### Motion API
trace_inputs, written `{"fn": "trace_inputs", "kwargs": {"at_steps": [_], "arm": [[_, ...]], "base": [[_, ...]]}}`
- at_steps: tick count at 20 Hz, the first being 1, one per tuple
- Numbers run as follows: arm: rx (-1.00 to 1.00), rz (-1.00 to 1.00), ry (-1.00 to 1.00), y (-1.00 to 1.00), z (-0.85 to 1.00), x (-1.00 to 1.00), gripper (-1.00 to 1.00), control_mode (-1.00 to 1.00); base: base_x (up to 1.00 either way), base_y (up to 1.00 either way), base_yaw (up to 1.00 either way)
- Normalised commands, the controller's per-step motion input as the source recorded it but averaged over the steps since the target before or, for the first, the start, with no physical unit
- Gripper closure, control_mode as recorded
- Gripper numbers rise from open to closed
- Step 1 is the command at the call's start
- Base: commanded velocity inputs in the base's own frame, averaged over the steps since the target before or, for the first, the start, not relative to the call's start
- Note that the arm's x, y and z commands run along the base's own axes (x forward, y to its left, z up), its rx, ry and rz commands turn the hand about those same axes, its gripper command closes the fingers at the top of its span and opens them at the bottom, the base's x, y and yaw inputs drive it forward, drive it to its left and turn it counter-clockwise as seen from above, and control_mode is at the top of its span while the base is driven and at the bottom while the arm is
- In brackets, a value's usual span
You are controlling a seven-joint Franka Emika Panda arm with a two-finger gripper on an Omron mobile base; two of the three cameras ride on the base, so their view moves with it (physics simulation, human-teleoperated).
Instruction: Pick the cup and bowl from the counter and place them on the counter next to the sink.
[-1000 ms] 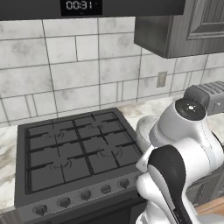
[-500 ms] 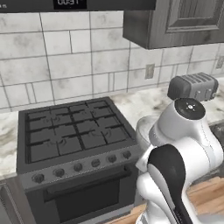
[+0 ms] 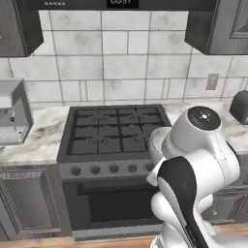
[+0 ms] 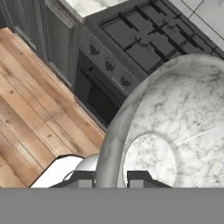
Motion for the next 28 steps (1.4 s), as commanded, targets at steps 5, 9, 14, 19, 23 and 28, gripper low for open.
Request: {"fn": "trace_inputs", "kwargs": {"at_steps": [5, 9, 14, 19, 23, 28], "arm": [[0.00, 0.00, 0.00, 0.00, 0.00, 0.00, 1.00, 1.00], [0.00, 0.00, 0.00, 0.00, 0.00, 0.00, 1.00, 1.00], [0.00, 0.00, 0.00, 0.00, 0.00, 0.00, 1.00, 1.00], [0.00, 0.00, 0.00, 0.00, 0.00, 0.00, 1.00, 1.00], [0.00, 0.00, 0.00, 0.00, 0.00, 0.00, 1.00, 1.00], [0.00, 0.00, 0.00, 0.00, 0.00, 0.00, 1.00, 1.00]], "base": [[0.00, 0.31, 0.92], [0.00, 0.35, 0.90], [-0.05, 0.37, 0.89], [-0.11, 0.41, 0.88], [-0.15, 0.42, 0.86], [0.17, 0.25, 0.62]]}}
